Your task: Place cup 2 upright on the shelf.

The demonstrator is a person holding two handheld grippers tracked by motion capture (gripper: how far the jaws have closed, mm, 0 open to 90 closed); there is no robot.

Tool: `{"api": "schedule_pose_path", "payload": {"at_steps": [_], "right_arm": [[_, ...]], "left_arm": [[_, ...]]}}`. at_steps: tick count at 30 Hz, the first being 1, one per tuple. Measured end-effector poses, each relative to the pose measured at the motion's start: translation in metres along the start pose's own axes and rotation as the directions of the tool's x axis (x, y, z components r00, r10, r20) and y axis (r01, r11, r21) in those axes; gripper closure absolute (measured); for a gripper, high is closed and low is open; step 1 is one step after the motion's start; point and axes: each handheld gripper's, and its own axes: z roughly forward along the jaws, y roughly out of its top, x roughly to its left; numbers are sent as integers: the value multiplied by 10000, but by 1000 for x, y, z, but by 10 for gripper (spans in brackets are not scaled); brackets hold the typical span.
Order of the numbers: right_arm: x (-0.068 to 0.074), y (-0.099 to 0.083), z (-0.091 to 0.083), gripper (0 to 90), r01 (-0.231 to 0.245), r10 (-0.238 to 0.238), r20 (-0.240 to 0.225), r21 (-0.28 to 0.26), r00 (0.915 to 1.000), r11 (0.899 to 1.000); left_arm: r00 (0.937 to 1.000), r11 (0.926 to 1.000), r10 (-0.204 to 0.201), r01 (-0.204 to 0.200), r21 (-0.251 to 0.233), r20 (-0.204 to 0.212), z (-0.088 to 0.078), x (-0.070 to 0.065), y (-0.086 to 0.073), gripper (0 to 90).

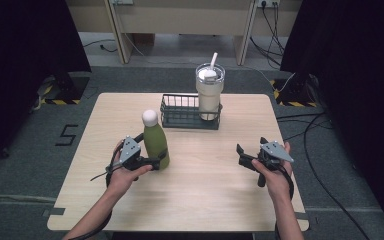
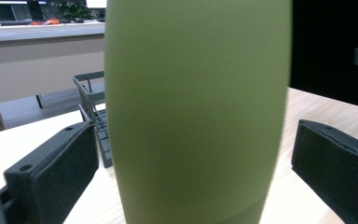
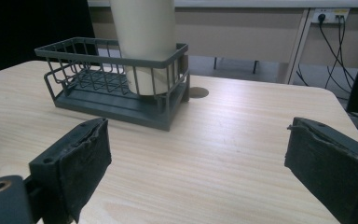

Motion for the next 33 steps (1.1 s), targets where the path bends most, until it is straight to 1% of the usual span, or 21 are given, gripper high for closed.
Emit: {"api": "schedule_pose_path", "payload": {"at_steps": [3, 5, 7, 10, 14, 20, 24, 28, 33], "right_arm": [[0, -1, 1, 70, 50, -50, -23, 29, 10000, 10000], [1, -1, 2, 71, 25, -25, -36, 50, 10000, 10000], [1, -2, 2, 72, 42, -41, -25, 73, 10000, 10000], [0, -2, 2, 75, 15, -15, -6, 79, 10000, 10000], [0, 0, 1, 76, -18, 18, -4, 42, 10000, 10000], [0, -1, 1, 79, -13, 13, 15, 59, 10000, 10000], [0, -1, 2, 80, -53, 53, 5, 84, 10000, 10000], [0, 0, 2, 80, -4, 4, 21, 51, 10000, 10000], [1, -1, 2, 82, -92, 92, 16, 81, 10000, 9999]], "left_arm": [[9999, 10000, 30, -30, -42, -118, 1, 1, 0, 47], [9999, 10000, 52, -54, -82, -156, 2, 2, 0, 102], [10000, 9999, 86, -86, -96, -42, 2, 2, 0, 137], [9997, 9996, 252, -252, -101, 58, 3, 1, 0, 197], [9999, 9998, 165, -165, -139, 14, 4, 0, 1, 202], [9994, 9994, 334, -334, -127, 10, 4, -2, 1, 204], [9993, 9993, 362, -361, -107, 53, 5, -2, 3, 205], [9993, 9991, 351, -348, -234, 101, 4, -3, 7, 205], [9985, 9979, 533, -530, -381, 85, 4, -3, 15, 205]]}}
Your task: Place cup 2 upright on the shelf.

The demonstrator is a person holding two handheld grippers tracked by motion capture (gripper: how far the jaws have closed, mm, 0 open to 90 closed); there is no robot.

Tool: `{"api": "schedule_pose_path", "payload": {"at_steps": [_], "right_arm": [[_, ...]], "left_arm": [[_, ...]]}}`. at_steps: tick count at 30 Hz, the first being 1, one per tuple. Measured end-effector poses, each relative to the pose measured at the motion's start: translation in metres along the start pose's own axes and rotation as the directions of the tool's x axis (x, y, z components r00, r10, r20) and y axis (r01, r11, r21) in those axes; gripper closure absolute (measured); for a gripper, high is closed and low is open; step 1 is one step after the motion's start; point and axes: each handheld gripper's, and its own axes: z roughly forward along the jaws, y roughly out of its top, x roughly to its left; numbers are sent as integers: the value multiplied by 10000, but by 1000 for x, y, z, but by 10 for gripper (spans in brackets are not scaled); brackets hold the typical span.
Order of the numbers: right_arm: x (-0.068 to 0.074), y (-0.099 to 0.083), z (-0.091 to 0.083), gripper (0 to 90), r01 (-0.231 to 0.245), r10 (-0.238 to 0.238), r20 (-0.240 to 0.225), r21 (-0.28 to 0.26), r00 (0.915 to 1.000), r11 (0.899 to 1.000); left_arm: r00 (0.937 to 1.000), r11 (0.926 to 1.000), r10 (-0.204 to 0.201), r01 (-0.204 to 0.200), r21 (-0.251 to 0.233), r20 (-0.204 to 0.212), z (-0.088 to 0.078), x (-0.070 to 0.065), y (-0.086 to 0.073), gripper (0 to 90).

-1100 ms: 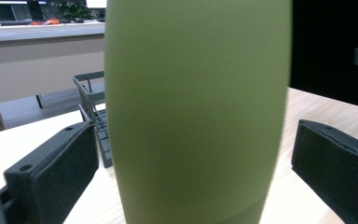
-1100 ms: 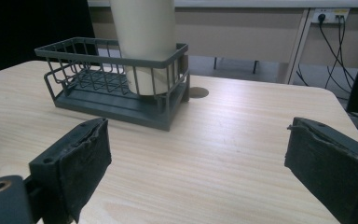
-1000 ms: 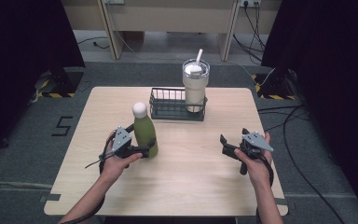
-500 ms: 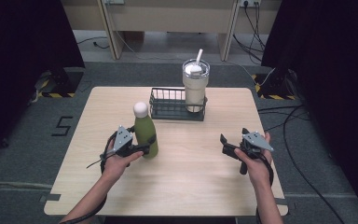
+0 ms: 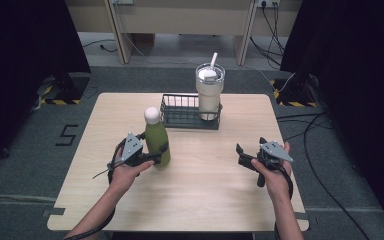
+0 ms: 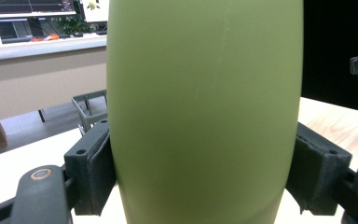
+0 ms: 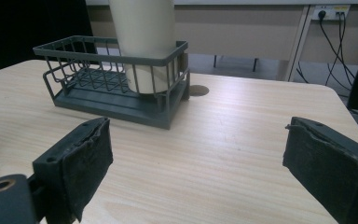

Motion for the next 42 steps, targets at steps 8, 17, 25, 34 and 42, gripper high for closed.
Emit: {"api": "schedule_pose_path", "payload": {"at_steps": [8, 17, 25, 34, 42], "right_arm": [[-1, 0, 0, 85, 19, -19, 36, 8, 10000, 10000], [0, -1, 1, 87, 71, -72, 44, 48, 10000, 10000], [0, -1, 0, 90, 6, -6, 54, 49, 10000, 10000], [-1, -2, 1, 96, -51, 50, 67, 82, 10000, 10000], [-1, -3, 1, 98, -43, 42, 55, 120, 10000, 9999]], "left_arm": [[10000, 10000, -48, 47, -43, -73, 2, 3, 7, 205], [9998, 9998, -114, 110, -194, -189, 7, 7, 16, 206], [9998, 9997, -111, 107, -236, -183, 14, 9, 23, 206], [9996, 9996, -156, 150, -259, -226, 21, 13, 30, 206], [9995, 9996, -139, 131, -267, -287, 26, 16, 34, 206]]}}
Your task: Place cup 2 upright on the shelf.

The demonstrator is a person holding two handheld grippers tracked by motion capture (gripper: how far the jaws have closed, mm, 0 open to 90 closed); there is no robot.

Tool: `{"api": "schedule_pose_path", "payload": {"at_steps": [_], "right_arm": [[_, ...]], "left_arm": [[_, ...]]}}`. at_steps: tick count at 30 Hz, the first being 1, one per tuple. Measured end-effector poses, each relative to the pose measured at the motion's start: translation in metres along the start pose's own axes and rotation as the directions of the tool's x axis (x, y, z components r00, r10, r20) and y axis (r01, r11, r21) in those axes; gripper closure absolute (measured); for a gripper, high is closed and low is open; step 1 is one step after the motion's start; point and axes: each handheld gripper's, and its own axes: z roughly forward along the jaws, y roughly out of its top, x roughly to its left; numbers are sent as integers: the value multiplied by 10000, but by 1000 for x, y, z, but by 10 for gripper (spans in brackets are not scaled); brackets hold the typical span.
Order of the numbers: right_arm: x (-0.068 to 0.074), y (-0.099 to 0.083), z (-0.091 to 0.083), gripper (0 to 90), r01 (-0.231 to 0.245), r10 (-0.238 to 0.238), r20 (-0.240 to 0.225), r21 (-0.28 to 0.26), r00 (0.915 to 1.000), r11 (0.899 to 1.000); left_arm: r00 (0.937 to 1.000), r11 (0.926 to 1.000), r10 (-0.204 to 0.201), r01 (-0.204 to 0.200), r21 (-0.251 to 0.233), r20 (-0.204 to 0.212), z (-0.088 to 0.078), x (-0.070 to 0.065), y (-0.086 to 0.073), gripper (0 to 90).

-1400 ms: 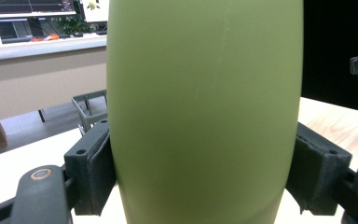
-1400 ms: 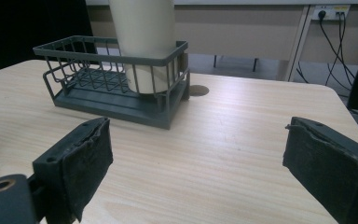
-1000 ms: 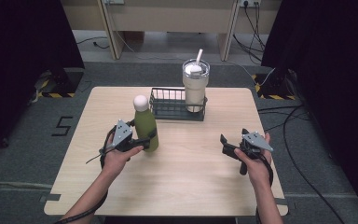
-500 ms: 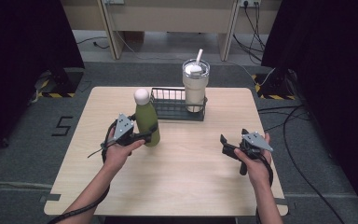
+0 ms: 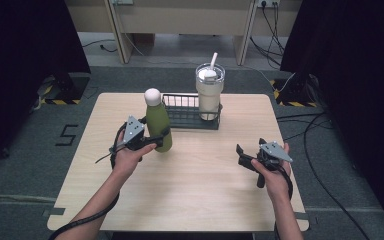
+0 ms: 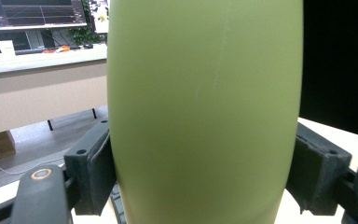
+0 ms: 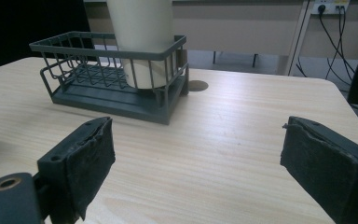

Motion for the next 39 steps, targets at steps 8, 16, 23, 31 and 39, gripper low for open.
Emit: {"api": "schedule_pose_path", "payload": {"at_steps": [8, 16, 23, 31, 39], "right_arm": [[0, 0, 0, 101, -7, 7, 25, 18, 10000, 10000], [0, 0, 0, 103, -43, 42, 55, 38, 10000, 10000], [0, 0, 0, 106, -73, 73, 82, 55, 9999, 10000], [-2, -1, 0, 109, -102, 101, 160, 86, 9998, 9999], [-3, 0, -2, 111, -197, 195, 198, 65, 9996, 9998]], "left_arm": [[10000, 10000, 25, -25, -29, 12, 5, 1, 6, 206], [10000, 9999, -15, 16, -101, 12, 11, 2, 11, 206], [10000, 9999, 40, -40, -94, 0, 16, 4, 16, 206], [10000, 9999, 5, -4, -128, 40, 22, 4, 20, 206], [10000, 9998, 7, -6, -216, 76, 29, 2, 24, 206]]}}
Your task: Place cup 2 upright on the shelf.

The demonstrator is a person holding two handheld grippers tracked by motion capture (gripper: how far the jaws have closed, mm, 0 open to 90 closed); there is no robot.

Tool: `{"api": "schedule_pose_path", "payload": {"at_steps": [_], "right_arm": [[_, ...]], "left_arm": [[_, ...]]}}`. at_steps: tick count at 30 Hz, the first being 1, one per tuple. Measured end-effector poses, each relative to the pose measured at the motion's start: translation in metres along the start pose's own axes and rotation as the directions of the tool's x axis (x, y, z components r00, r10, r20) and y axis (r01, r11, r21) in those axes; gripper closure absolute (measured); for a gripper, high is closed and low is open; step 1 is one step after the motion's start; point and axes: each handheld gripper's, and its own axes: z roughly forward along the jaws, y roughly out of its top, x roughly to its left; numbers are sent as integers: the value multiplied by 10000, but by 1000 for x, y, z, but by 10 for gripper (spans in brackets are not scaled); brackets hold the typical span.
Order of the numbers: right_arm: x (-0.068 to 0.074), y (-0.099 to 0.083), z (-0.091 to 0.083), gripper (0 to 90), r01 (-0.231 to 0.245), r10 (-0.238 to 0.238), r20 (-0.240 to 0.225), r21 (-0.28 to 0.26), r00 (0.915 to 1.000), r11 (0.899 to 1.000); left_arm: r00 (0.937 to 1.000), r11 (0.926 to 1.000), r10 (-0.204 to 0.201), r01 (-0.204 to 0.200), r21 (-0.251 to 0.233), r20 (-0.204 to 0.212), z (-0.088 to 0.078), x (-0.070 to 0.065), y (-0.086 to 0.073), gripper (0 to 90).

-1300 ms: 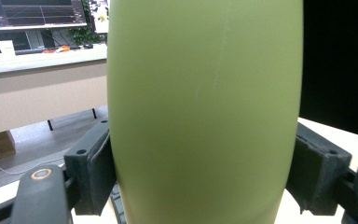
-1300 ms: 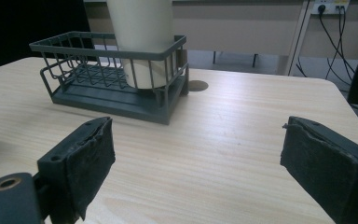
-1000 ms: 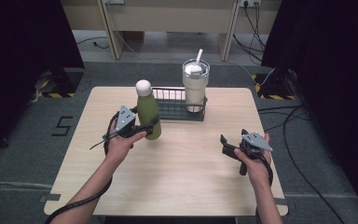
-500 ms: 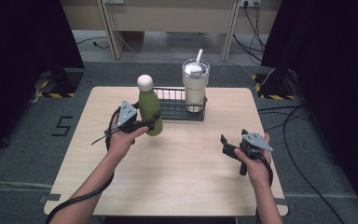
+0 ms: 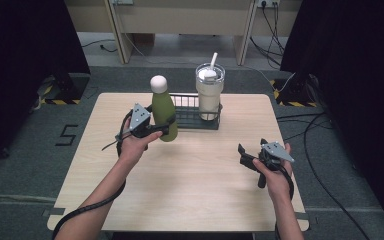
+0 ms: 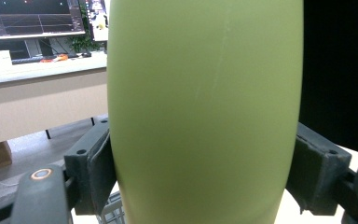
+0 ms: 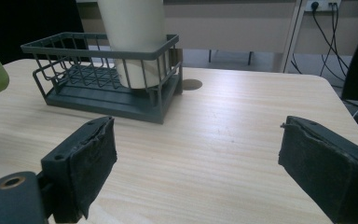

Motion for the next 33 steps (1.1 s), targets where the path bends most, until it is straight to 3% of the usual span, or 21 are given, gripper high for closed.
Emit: {"api": "schedule_pose_path", "payload": {"at_steps": [33], "right_arm": [[0, 0, -2, 122, -137, 137, 60, -16, 9999, 9999]], "left_arm": [[9994, 10000, -23, 23, -20, -332, 33, 4, 13, 206]]}}
